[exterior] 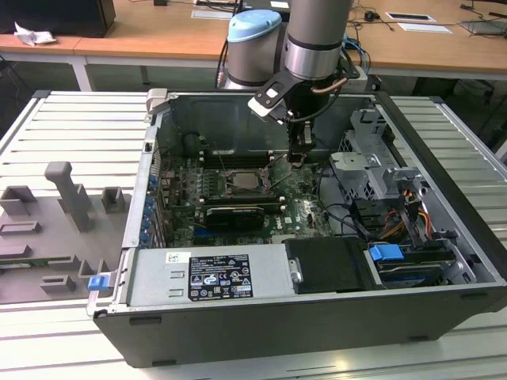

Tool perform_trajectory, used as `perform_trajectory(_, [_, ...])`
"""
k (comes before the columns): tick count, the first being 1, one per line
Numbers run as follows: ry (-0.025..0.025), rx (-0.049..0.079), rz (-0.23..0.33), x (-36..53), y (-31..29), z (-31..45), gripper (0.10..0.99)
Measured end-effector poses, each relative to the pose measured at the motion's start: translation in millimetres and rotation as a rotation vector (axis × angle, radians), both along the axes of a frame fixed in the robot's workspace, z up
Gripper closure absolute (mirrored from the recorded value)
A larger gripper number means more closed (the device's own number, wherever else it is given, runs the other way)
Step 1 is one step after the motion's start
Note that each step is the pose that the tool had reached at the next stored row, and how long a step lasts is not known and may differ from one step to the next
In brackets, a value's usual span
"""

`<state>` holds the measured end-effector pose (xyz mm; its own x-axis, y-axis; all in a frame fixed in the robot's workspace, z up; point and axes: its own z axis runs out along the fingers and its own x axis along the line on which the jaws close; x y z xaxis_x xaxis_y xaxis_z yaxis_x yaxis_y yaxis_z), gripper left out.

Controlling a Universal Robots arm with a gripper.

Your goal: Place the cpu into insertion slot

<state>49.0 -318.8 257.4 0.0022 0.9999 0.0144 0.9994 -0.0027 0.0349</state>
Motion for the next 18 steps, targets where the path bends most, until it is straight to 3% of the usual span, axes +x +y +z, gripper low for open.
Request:
perform_trajectory(8, [0.0073, 0.0, 0.0, 13.2, 0.5, -0.8, 0.98])
perform_trajectory(10, [0.009, 0.0, 0.005, 13.2, 0.4, -2.6, 0.98])
perform_trajectory(14, [0.0204, 0.001, 0.021, 13.2, 0.4, -7.1, 0.98])
perform_trajectory(18, [0.0207, 0.002, 0.024, 5.1, 0.4, -8.0, 0.98])
